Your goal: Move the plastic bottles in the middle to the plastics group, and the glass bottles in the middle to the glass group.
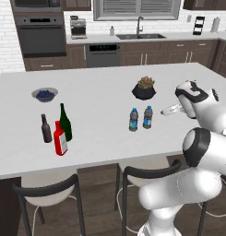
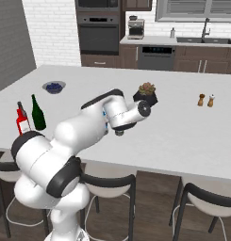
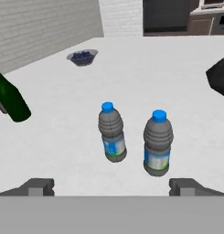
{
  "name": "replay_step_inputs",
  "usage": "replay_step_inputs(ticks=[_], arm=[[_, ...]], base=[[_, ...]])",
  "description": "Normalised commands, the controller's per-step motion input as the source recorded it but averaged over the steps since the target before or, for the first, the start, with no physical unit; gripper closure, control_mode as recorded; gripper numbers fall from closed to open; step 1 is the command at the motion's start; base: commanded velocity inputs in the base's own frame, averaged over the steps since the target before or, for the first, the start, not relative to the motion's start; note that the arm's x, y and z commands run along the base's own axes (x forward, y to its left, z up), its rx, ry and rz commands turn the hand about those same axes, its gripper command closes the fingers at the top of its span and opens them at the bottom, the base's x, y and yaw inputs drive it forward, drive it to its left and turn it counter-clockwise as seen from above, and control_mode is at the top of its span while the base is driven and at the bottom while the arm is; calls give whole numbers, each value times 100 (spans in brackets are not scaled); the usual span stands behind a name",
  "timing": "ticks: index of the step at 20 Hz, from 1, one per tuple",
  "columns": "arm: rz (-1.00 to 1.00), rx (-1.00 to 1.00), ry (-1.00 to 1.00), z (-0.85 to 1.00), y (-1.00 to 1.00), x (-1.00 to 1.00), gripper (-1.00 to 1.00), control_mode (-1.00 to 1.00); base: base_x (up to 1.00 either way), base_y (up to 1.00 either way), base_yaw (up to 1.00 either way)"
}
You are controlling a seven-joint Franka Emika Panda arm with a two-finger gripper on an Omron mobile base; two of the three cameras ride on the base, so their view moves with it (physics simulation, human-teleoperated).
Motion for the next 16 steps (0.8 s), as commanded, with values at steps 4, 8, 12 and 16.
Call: replay_step_inputs(ticks=[4,8,12,16], arm=[[0,-1,0,-16,-46,39,-100,-100],[0,-3,0,-17,-23,54,-100,-100],[-2,0,0,-7,-25,48,-100,-100],[-3,0,0,0,0,44,-100,-100]], base=[[0,0,0],[0,0,0],[0,0,0],[0,0,0]])
